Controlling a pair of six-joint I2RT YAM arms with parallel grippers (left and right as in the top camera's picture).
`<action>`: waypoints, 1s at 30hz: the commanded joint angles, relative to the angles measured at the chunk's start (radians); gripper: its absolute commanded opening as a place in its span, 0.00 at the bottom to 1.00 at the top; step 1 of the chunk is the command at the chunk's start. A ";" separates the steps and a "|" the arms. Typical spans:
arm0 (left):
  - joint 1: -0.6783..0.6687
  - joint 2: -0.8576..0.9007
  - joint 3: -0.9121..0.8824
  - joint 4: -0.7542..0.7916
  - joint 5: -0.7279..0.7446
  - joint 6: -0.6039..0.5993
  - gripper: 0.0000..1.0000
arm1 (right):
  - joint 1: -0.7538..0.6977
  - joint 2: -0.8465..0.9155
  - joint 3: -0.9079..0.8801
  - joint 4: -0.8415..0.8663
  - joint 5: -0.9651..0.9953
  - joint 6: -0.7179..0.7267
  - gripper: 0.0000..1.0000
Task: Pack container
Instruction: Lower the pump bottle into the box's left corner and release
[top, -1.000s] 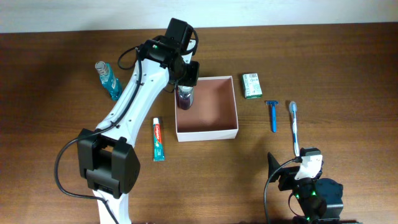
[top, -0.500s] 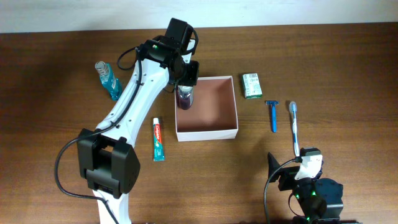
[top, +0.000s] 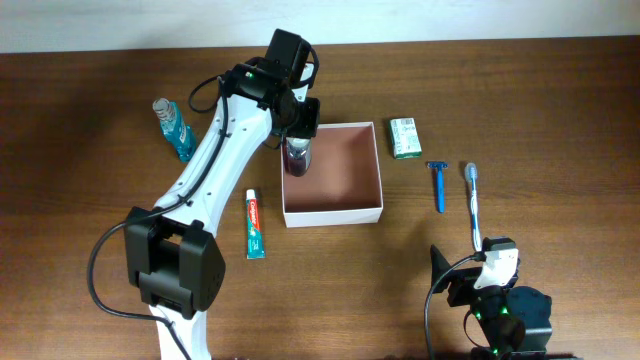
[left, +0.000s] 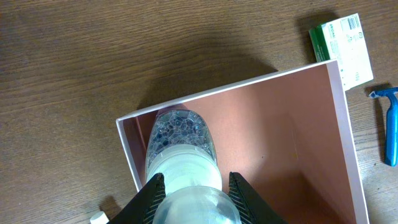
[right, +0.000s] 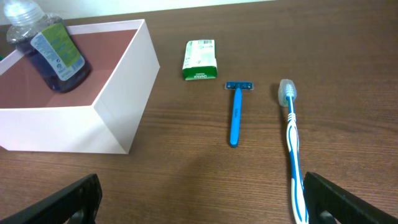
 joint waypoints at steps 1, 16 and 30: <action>-0.001 -0.004 0.032 0.008 -0.007 -0.010 0.16 | 0.005 -0.003 -0.005 -0.004 -0.009 0.007 0.99; -0.001 -0.004 0.032 0.008 -0.035 -0.009 0.27 | 0.005 -0.003 -0.005 -0.004 -0.009 0.007 0.99; -0.001 -0.004 0.032 0.008 -0.052 -0.009 0.35 | 0.005 -0.003 -0.005 -0.004 -0.009 0.007 0.99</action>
